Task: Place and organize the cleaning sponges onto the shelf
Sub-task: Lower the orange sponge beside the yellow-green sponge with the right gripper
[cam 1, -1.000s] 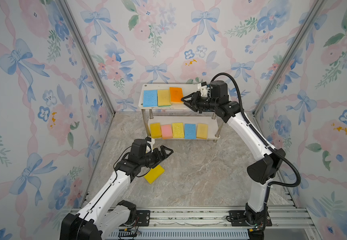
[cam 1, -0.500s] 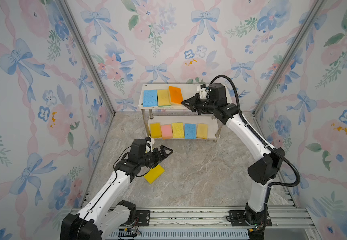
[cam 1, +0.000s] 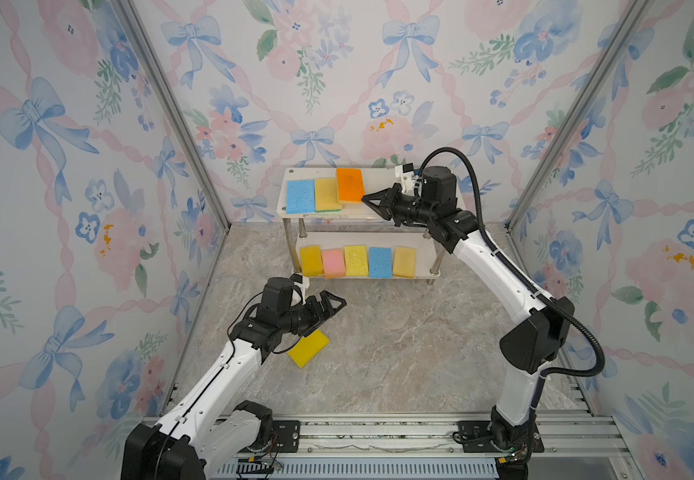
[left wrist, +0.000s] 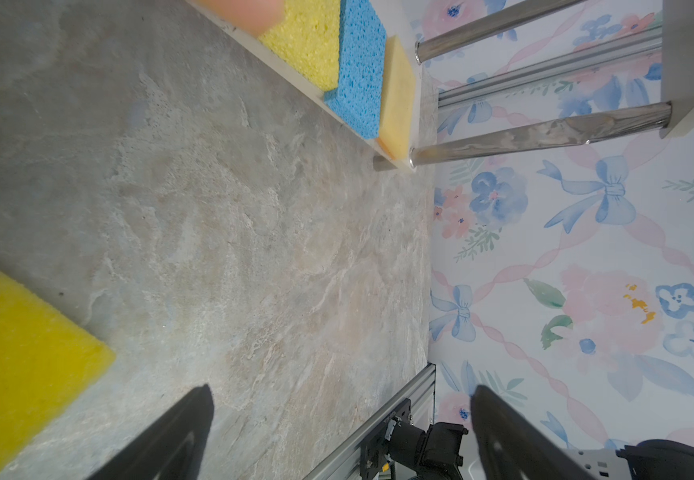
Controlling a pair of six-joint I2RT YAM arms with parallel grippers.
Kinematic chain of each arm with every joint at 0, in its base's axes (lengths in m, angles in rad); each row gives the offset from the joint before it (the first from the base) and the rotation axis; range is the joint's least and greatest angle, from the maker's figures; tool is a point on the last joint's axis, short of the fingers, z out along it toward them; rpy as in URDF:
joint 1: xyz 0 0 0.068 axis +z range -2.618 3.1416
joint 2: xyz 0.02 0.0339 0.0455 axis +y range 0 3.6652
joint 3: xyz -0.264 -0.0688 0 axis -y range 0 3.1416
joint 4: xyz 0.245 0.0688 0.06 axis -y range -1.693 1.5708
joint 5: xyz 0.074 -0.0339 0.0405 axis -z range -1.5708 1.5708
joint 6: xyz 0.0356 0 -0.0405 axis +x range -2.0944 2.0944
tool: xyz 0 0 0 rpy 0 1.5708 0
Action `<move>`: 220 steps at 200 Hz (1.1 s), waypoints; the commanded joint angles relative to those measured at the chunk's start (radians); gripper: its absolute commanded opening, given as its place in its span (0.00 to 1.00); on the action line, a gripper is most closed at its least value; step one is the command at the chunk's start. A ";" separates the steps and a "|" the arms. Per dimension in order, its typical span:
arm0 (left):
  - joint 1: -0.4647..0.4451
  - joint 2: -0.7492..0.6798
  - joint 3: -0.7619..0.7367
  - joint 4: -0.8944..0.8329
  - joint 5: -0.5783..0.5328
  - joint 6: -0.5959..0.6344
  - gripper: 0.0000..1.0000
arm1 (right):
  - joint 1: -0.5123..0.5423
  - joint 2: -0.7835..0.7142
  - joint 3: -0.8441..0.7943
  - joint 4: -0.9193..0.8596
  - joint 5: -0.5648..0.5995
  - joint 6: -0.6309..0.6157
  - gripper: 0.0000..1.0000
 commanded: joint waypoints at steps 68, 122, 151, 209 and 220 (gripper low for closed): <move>0.006 0.008 -0.003 -0.010 0.029 0.038 0.98 | -0.036 -0.142 -0.108 0.001 0.005 -0.015 0.00; 0.006 -0.001 -0.012 -0.009 0.031 0.038 0.98 | -0.025 -0.132 -0.088 -0.184 0.039 -0.065 0.00; 0.007 -0.008 -0.012 -0.009 0.032 0.036 0.98 | -0.014 -0.104 -0.047 -0.211 0.038 -0.076 0.00; 0.011 -0.043 -0.065 -0.009 0.033 0.025 0.98 | 0.006 -0.026 0.068 -0.257 0.033 -0.088 0.01; 0.014 -0.050 -0.071 -0.010 0.036 0.023 0.98 | 0.011 -0.011 0.087 -0.261 0.033 -0.088 0.01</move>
